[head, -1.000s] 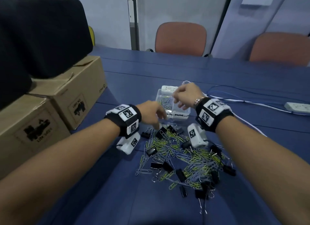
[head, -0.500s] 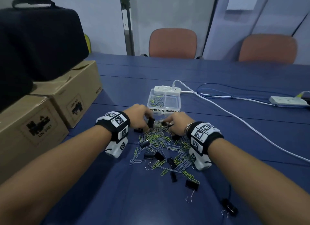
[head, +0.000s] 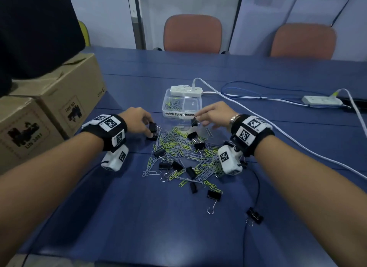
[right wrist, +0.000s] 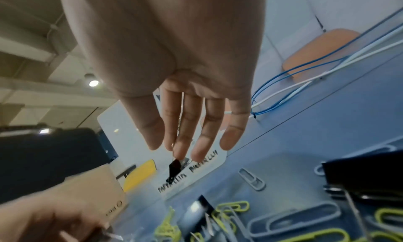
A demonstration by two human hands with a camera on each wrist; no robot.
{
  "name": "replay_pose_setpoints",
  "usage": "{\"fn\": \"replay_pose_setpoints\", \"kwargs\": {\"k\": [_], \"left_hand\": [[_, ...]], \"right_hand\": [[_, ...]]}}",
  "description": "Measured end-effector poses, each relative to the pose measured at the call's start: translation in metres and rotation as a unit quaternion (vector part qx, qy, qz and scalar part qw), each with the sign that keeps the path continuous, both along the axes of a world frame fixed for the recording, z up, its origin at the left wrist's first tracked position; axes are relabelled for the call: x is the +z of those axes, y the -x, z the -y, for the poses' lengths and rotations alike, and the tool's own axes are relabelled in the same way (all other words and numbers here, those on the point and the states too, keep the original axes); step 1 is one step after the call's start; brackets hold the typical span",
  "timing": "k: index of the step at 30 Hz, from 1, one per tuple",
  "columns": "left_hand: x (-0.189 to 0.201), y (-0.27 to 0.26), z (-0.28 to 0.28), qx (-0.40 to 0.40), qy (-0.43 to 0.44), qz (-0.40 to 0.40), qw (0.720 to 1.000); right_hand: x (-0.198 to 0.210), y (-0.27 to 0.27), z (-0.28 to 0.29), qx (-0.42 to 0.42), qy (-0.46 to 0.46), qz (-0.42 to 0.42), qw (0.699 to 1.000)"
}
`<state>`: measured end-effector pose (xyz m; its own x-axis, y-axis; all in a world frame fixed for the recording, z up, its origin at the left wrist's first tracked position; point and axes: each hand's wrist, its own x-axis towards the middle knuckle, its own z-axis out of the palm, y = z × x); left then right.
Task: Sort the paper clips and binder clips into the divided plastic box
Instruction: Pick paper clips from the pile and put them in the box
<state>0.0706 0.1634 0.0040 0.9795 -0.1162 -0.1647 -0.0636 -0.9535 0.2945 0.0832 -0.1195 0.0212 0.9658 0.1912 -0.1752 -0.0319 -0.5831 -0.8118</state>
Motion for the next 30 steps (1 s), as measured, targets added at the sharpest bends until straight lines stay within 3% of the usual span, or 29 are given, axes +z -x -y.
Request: {"fn": "replay_pose_setpoints", "kwargs": {"k": [5,8,17,23,27,30], "left_hand": [[-0.006,0.000,-0.003,0.007,-0.013,-0.013,1.000],[-0.007,0.000,-0.004,0.012,-0.016,-0.021,1.000],[-0.002,0.004,-0.003,0.020,-0.058,-0.041,0.997],[0.004,0.018,0.030,-0.068,-0.029,0.048,0.996],[0.000,0.026,0.057,-0.112,-0.042,-0.003,0.993],[-0.005,0.032,0.069,-0.153,-0.050,-0.038,0.986]], "right_hand": [[0.034,0.010,0.013,-0.030,-0.164,-0.073,0.983],[0.050,0.018,0.021,0.001,-0.190,-0.126,0.974],[0.008,0.021,0.045,-0.044,0.026,-0.034,0.998],[-0.010,0.018,0.061,-0.034,0.057,-0.024,0.997],[-0.016,0.017,0.066,0.023,0.112,-0.042,0.993],[-0.017,0.016,0.071,0.009,0.185,-0.002,0.983]]}}
